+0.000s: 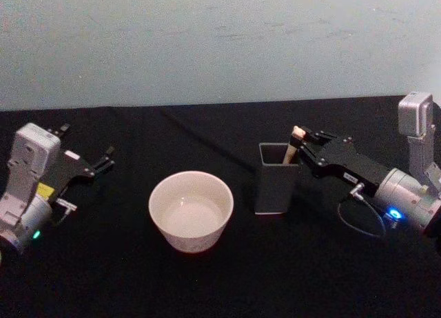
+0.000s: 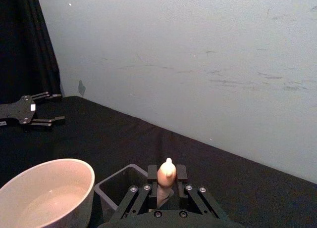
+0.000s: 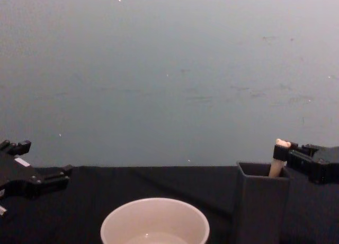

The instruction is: Pick up the stirring spoon with one hand, stir inside the cup, then place it back in its original position.

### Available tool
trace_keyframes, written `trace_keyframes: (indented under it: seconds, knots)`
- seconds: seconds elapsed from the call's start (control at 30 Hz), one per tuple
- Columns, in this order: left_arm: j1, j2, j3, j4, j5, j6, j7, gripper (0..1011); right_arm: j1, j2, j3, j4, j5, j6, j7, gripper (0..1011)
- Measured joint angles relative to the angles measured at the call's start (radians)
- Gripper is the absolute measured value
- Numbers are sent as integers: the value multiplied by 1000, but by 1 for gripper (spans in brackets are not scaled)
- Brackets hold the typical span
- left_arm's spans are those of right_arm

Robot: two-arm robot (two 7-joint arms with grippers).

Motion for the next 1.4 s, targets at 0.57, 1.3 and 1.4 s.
trace_keyframes:
  seconds: [0.57, 1.3, 1.4]
  knots:
    - [0, 0, 0, 0, 0, 0, 0, 1001, -1, 4, -2, -3, -5, -12, 4, 215]
    - [0, 0, 0, 0, 0, 0, 0, 1001, -32, 28, 42, -80, 83, -16, 26, 215]
    - [0, 0, 0, 0, 0, 0, 0, 1001, -39, 32, 51, -97, 101, -16, 27, 215]
